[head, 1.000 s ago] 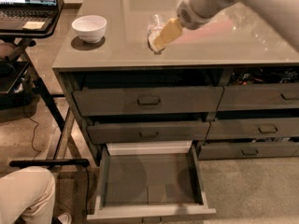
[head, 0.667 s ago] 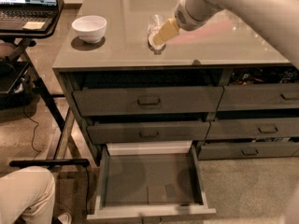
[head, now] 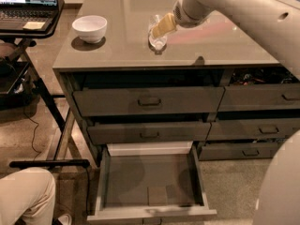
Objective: Place water bottle into bottom drawer
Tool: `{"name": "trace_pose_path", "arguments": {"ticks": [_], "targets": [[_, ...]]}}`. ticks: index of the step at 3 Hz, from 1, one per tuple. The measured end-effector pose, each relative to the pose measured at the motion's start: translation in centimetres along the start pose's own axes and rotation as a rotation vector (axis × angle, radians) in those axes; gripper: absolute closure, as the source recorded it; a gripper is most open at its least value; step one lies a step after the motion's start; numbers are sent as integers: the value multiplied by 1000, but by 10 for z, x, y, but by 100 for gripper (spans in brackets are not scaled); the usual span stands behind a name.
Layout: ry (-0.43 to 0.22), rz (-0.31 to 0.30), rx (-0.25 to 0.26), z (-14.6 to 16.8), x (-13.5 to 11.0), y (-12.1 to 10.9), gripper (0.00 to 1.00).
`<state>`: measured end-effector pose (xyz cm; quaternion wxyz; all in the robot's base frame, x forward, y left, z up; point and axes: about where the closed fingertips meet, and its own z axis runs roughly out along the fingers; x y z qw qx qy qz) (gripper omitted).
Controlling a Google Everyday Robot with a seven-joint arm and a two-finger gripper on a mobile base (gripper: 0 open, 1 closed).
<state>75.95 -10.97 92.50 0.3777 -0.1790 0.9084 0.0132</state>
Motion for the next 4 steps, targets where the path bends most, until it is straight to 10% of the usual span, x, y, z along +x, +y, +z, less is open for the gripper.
{"name": "trace_pose_path", "arguments": {"ticks": [4], "targets": [[-6,123,-11,78,-60,45,0]]}}
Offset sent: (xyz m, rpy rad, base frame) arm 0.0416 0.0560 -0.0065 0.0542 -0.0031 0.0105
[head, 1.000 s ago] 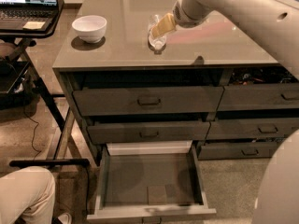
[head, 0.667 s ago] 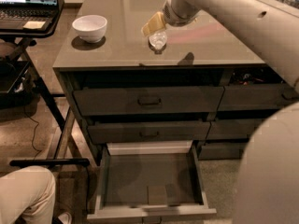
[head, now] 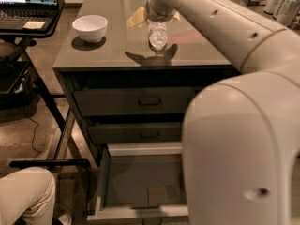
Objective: Place water bottle into bottom drawer
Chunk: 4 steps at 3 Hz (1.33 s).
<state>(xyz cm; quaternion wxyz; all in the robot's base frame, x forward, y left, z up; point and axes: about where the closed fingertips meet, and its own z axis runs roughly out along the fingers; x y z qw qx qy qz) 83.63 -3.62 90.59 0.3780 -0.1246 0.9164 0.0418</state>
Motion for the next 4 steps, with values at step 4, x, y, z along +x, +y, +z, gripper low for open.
{"name": "trace_pose_path", "arguments": {"ticks": [4], "targets": [[101,300,54,71,5,-13,0]]}}
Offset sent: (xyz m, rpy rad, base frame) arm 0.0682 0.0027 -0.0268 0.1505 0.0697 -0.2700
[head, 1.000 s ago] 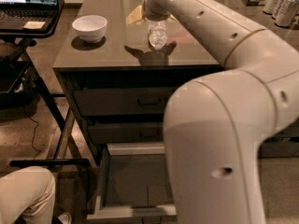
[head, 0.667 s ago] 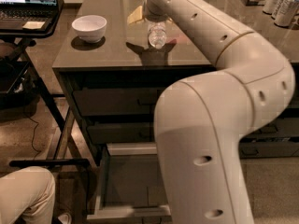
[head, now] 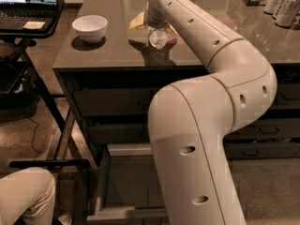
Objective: Place water bottle into bottom drawer
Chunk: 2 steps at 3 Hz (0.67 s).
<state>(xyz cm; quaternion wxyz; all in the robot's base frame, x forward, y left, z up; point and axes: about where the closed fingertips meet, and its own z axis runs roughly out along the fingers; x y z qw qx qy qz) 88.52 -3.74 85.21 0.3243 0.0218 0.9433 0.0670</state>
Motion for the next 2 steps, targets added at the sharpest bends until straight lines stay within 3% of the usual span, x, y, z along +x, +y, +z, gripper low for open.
{"name": "trace_pose_path", "arguments": {"ticks": [1,2], "targets": [[1,34,-2,8,0,-6,19],[-51,47,9,6,-13,-9,42]]}}
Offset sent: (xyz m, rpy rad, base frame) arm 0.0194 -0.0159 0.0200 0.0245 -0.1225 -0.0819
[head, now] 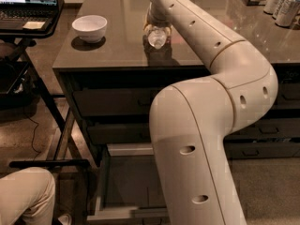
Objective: Place water bottle into bottom drawer
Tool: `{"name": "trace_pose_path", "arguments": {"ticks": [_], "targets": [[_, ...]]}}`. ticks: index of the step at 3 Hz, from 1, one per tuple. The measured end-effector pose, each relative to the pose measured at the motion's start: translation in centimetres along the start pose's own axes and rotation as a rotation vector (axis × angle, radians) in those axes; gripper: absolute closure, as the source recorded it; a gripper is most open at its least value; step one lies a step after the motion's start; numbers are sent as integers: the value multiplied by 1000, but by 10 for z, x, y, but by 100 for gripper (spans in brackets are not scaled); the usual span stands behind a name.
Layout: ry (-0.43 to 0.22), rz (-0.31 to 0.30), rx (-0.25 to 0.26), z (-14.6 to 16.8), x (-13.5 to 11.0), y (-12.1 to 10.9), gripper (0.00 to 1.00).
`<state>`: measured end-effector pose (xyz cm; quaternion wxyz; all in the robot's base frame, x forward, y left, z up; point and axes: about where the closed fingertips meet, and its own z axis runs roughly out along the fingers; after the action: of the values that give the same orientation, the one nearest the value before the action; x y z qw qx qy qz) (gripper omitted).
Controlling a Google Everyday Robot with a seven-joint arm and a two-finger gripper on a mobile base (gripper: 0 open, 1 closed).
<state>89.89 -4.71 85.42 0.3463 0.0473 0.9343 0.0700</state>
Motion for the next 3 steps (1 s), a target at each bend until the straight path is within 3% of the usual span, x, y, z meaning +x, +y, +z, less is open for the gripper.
{"name": "trace_pose_path", "arguments": {"ticks": [1,2,3], "targets": [[-46,-7,-2,-2,-11,1,65],[-41,-35,-16,0,-10,3,88],[-10,-77,-30,4,-2,7,100]]}}
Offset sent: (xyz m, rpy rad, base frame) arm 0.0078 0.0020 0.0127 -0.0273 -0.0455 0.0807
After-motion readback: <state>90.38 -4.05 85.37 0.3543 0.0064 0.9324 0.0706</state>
